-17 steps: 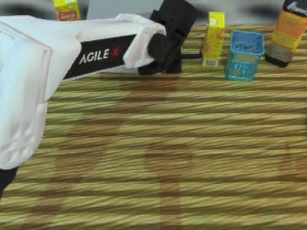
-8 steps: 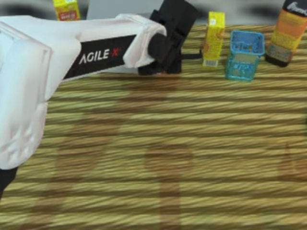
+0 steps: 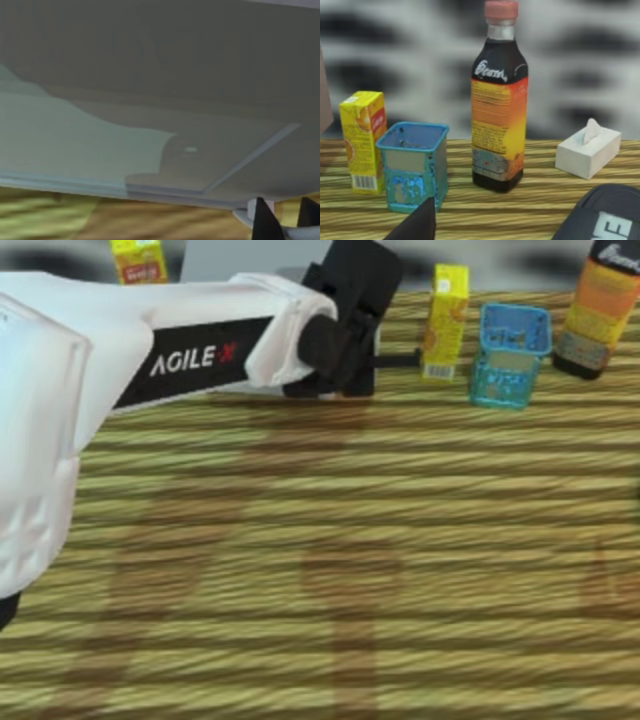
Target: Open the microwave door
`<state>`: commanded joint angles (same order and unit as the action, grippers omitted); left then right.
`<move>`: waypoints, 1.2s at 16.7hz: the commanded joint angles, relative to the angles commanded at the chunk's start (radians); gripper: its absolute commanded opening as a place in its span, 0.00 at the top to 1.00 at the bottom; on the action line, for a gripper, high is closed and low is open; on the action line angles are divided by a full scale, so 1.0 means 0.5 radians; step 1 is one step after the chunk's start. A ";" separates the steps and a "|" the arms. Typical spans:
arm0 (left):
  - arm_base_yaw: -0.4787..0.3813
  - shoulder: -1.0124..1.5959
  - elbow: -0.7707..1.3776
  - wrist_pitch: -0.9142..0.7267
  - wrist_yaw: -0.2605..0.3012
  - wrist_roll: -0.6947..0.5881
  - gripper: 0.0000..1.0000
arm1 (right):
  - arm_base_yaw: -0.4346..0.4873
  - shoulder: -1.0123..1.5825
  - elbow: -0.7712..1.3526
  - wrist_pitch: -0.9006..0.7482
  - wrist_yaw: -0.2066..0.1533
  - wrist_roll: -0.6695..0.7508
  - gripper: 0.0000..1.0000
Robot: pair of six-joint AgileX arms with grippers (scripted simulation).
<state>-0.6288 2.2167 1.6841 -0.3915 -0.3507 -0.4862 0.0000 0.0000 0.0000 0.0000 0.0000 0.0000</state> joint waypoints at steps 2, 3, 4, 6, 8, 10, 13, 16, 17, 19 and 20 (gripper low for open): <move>0.004 -0.014 -0.043 0.015 0.013 0.029 1.00 | 0.000 0.000 0.000 0.000 0.000 0.000 0.00; 0.005 -0.014 -0.045 0.015 0.013 0.031 1.00 | 0.000 0.000 0.000 0.000 0.000 0.000 0.00; 0.005 -0.014 -0.045 0.015 0.013 0.031 1.00 | 0.000 0.000 0.000 0.000 0.000 0.000 0.00; 0.005 -0.014 -0.045 0.015 0.013 0.031 1.00 | 0.000 0.000 0.000 0.000 0.000 0.000 0.00; 0.005 -0.014 -0.045 0.015 0.013 0.031 1.00 | 0.000 0.000 0.000 0.000 0.000 0.000 0.00; 0.005 -0.014 -0.045 0.015 0.013 0.031 1.00 | 0.000 0.000 0.000 0.000 0.000 0.000 0.00; 0.005 -0.014 -0.045 0.015 0.013 0.031 1.00 | 0.000 0.000 0.000 0.000 0.000 0.000 0.00; 0.005 -0.014 -0.045 0.015 0.013 0.031 1.00 | 0.000 0.000 0.000 0.000 0.000 0.000 0.00; 0.005 -0.014 -0.045 0.015 0.013 0.031 1.00 | 0.000 0.000 0.000 0.000 0.000 0.000 0.00; 0.005 -0.014 -0.045 0.015 0.013 0.031 1.00 | 0.000 0.000 0.000 0.000 0.000 0.000 0.00; 0.005 -0.014 -0.045 0.015 0.013 0.031 1.00 | 0.000 0.000 0.000 0.000 0.000 0.000 0.00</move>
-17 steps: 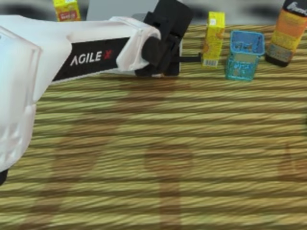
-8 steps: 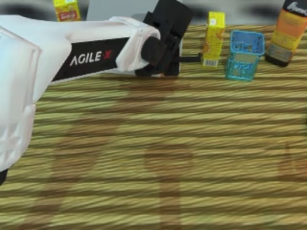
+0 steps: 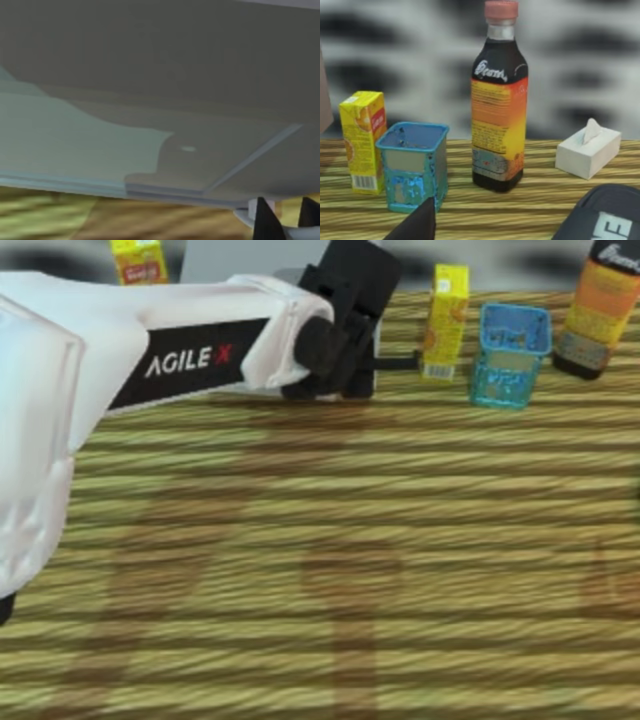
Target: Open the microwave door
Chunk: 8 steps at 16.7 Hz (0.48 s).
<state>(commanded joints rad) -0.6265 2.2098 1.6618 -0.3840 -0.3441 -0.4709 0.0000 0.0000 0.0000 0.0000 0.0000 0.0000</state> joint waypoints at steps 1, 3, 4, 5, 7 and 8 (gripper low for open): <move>0.000 0.000 0.000 0.000 0.000 0.000 1.00 | 0.000 0.000 0.000 0.000 0.000 0.000 0.00; 0.000 0.000 0.000 0.000 0.000 0.000 1.00 | 0.000 0.000 0.000 0.000 0.000 0.000 0.00; 0.000 0.000 0.000 0.000 0.000 0.000 1.00 | 0.000 0.000 0.000 0.000 0.000 0.000 0.00; 0.000 0.000 0.000 0.000 0.000 0.000 1.00 | 0.000 0.000 0.000 0.000 0.000 0.000 0.00; -0.016 0.005 0.009 0.002 0.013 -0.008 1.00 | 0.000 0.000 0.000 0.000 0.000 0.000 0.00; -0.014 0.002 0.001 0.005 0.015 -0.004 1.00 | 0.000 0.000 0.000 0.000 0.000 0.000 0.00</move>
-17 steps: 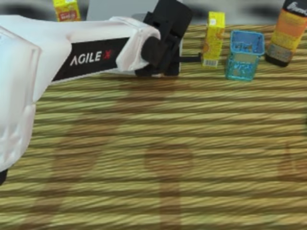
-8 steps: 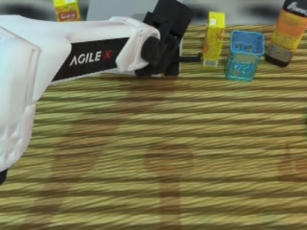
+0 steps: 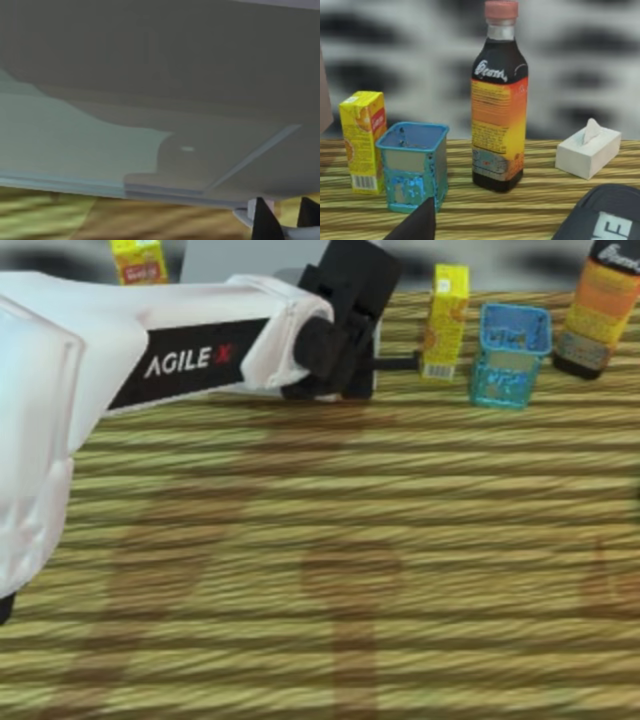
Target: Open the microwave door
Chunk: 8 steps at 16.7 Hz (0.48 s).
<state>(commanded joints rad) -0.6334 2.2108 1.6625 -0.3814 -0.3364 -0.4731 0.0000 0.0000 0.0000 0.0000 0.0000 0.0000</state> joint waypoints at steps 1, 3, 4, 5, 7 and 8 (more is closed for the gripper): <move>0.003 -0.009 -0.021 0.009 0.007 0.014 1.00 | 0.000 0.000 0.000 0.000 0.000 0.000 0.00; 0.012 -0.041 -0.067 0.039 0.025 0.050 1.00 | 0.000 0.000 0.000 0.000 0.000 0.000 0.00; 0.017 -0.059 -0.089 0.058 0.036 0.065 1.00 | 0.000 0.000 0.000 0.000 0.000 0.000 0.00; 0.020 -0.075 -0.113 0.074 0.046 0.085 1.00 | 0.000 0.000 0.000 0.000 0.000 0.000 0.00; 0.028 -0.093 -0.155 0.093 0.061 0.113 1.00 | 0.000 0.000 0.000 0.000 0.000 0.000 0.00; 0.028 -0.093 -0.156 0.094 0.062 0.114 1.00 | 0.000 0.000 0.000 0.000 0.000 0.000 0.00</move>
